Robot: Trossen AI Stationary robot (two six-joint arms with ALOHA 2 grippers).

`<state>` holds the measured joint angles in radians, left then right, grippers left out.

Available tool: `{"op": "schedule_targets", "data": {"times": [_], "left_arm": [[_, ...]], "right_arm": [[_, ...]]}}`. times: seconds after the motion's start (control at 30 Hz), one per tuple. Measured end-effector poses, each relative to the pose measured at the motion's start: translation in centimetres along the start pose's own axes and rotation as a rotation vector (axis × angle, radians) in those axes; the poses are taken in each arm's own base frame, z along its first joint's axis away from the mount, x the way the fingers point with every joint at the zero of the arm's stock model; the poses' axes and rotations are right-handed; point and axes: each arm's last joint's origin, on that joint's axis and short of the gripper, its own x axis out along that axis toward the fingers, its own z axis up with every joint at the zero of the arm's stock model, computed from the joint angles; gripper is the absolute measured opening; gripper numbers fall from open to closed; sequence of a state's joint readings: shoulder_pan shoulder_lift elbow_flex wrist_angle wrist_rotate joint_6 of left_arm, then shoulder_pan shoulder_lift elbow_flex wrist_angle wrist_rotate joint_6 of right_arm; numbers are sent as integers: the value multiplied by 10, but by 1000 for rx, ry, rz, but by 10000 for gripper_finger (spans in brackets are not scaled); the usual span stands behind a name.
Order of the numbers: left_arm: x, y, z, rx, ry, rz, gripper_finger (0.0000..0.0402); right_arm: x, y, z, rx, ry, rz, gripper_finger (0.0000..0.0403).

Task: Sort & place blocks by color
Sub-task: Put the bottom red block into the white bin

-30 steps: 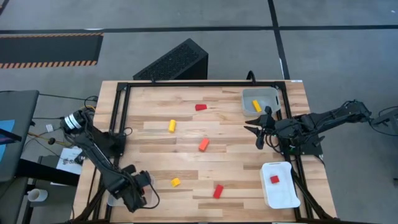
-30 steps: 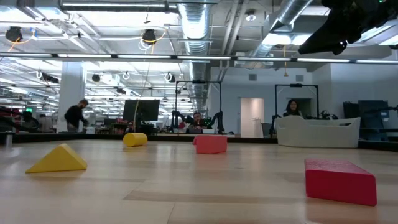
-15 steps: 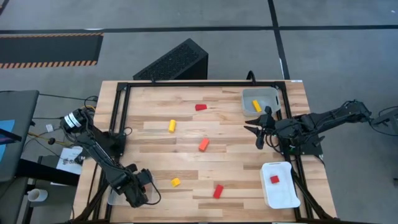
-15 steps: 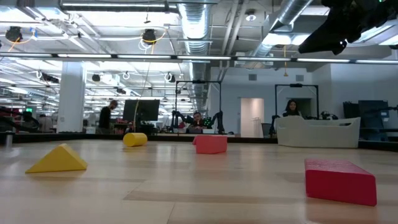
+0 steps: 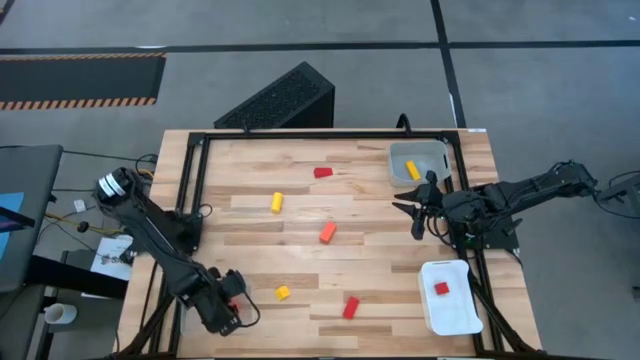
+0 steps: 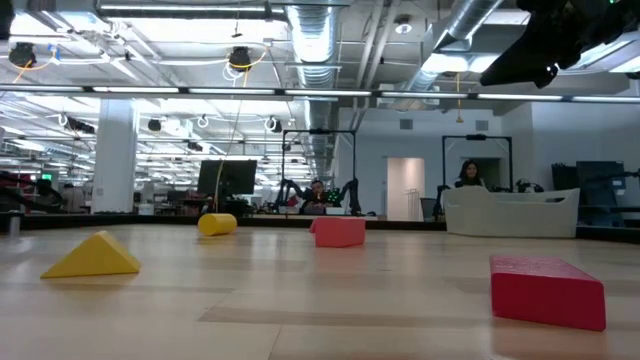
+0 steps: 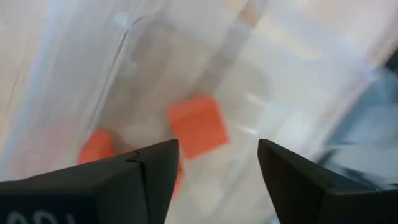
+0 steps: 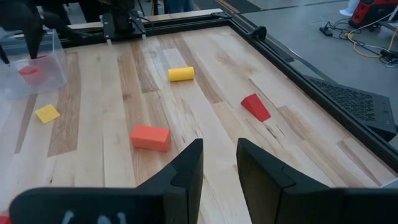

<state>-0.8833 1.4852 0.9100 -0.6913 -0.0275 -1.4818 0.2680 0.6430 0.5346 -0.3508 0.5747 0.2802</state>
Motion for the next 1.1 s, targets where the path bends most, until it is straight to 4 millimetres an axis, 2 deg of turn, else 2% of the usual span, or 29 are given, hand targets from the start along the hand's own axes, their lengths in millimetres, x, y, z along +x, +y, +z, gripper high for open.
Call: {"op": "schedule_targets", "data": {"times": [0.1,0.23,0.37,0.5,0.6,0.8,0.93,1.1], "left_arm": [[-25,-3,2,-29,-53,-76,218],[-59,2,7,-43,-199,-156,222],[-89,14,13,1,-458,-195,217],[-108,23,21,95,-791,-127,208],[-115,29,27,142,-919,-54,200],[-116,49,47,131,-922,9,175],[-111,59,59,145,-915,-8,161],[-109,64,73,214,-1022,-44,150]], "right_arm": [[0,0,0,0,0,-1,120],[0,0,0,-1,0,-1,120],[0,0,0,0,0,-2,120],[0,0,0,0,-1,-3,120],[0,0,0,-1,-1,-3,120],[0,0,0,-18,-1,-4,120],[0,0,0,-19,-1,-6,120],[0,0,0,-20,-1,-8,120]]}}
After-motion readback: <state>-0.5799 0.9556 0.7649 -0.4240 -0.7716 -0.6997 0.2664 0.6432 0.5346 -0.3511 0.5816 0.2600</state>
